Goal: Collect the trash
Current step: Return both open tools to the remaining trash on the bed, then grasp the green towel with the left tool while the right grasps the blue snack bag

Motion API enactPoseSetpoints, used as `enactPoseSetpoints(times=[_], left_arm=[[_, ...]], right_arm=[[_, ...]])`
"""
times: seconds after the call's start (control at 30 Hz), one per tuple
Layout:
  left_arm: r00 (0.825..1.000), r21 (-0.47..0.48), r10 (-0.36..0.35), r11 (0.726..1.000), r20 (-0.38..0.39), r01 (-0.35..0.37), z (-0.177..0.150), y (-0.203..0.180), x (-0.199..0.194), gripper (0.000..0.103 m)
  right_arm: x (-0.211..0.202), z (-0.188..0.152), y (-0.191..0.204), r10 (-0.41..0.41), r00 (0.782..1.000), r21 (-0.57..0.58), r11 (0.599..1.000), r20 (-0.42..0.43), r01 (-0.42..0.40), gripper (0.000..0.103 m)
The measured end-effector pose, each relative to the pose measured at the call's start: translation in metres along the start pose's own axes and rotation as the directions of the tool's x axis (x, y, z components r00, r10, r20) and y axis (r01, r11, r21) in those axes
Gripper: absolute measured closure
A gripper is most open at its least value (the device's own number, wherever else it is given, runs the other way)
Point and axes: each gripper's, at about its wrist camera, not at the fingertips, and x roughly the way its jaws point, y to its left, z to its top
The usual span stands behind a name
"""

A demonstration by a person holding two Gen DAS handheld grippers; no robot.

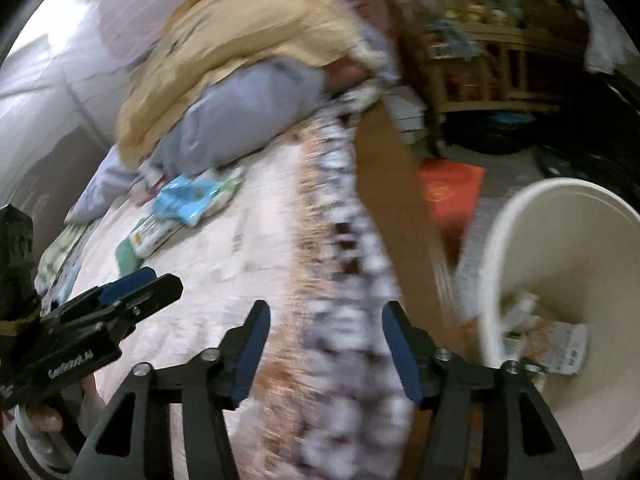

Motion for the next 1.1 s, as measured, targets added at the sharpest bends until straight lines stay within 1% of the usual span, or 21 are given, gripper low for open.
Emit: enactPoseSetpoints(times=[0.17,0.23,0.27,0.33,0.43,0.5,0.6,0.67,0.73,0.77,0.8,0.83,0.9,1.0,1.03,1.07,1.1], left_arm=[[0.997,-0.098,0.080,0.992,0.015,-0.079,-0.007,0.072,-0.010,0.041],[0.992,-0.117,0.122,0.986,0.018,-0.119,-0.010,0.099,-0.012,0.041],[0.989,-0.134,0.144,0.981,0.021,-0.140,-0.011,0.115,-0.013,0.041],[0.984,-0.182,0.175,0.969,0.026,-0.168,-0.011,0.148,-0.014,0.041],[0.977,-0.234,0.213,0.951,0.025,-0.202,-0.006,0.189,-0.010,0.041],[0.973,-0.255,0.229,0.942,0.015,-0.218,-0.002,0.208,-0.004,0.040],[0.975,-0.307,0.224,0.929,0.016,-0.208,0.007,0.238,0.008,0.037],[0.973,-0.316,0.232,0.924,0.019,-0.215,0.013,0.254,0.018,0.036],[0.973,-0.310,0.230,0.926,0.013,-0.215,0.019,0.265,0.029,0.036],[0.974,-0.301,0.225,0.929,0.003,-0.214,0.021,0.269,0.036,0.036],[0.975,-0.296,0.223,0.931,-0.010,-0.216,0.023,0.272,0.043,0.036],[0.974,-0.299,0.225,0.928,-0.026,-0.222,0.024,0.278,0.052,0.036],[0.975,-0.312,0.219,0.924,-0.037,-0.220,0.025,0.284,0.060,0.036],[0.981,-0.319,0.185,0.927,-0.065,-0.196,0.025,0.288,0.073,0.036],[0.980,-0.325,0.180,0.925,-0.083,-0.198,0.024,0.289,0.078,0.038],[0.981,-0.332,0.168,0.924,-0.095,-0.190,0.022,0.290,0.080,0.050],[0.983,-0.339,0.152,0.924,-0.103,-0.178,0.020,0.291,0.082,0.053]], right_arm=[[0.034,0.014,0.053,0.064,0.997,-0.117,0.991,-0.036,-0.068,0.044],[0.050,0.022,0.076,0.089,0.995,-0.174,0.980,-0.048,-0.096,0.037],[0.059,0.028,0.089,0.098,0.994,-0.207,0.972,-0.056,-0.108,0.034],[0.071,0.037,0.106,0.107,0.992,-0.259,0.959,-0.063,-0.120,0.033],[0.093,0.058,0.135,0.116,0.991,-0.331,0.934,-0.066,-0.131,0.033],[0.108,0.071,0.152,0.121,0.991,-0.372,0.918,-0.063,-0.136,0.029],[0.133,0.090,0.180,0.119,0.991,-0.450,0.883,-0.062,-0.134,0.026],[0.151,0.101,0.197,0.117,0.991,-0.520,0.844,-0.057,-0.130,0.025],[0.171,0.107,0.211,0.091,0.995,-0.587,0.803,-0.052,-0.104,0.024],[0.181,0.108,0.216,0.077,0.995,-0.617,0.780,-0.064,-0.100,0.024],[0.188,0.109,0.219,0.067,0.995,-0.635,0.766,-0.072,-0.097,0.024],[0.199,0.109,0.222,0.038,0.996,-0.665,0.743,-0.076,-0.078,0.024],[0.211,0.111,0.223,0.009,0.997,-0.682,0.729,-0.083,-0.063,0.024],[0.227,0.113,0.219,0.018,0.993,-0.655,0.750,-0.119,-0.091,0.024],[0.232,0.113,0.217,0.027,0.990,-0.639,0.761,-0.135,-0.108,0.026],[0.235,0.111,0.216,0.030,0.990,-0.629,0.769,-0.141,-0.113,0.042],[0.237,0.108,0.217,0.025,0.990,-0.627,0.771,-0.140,-0.109,0.063]])
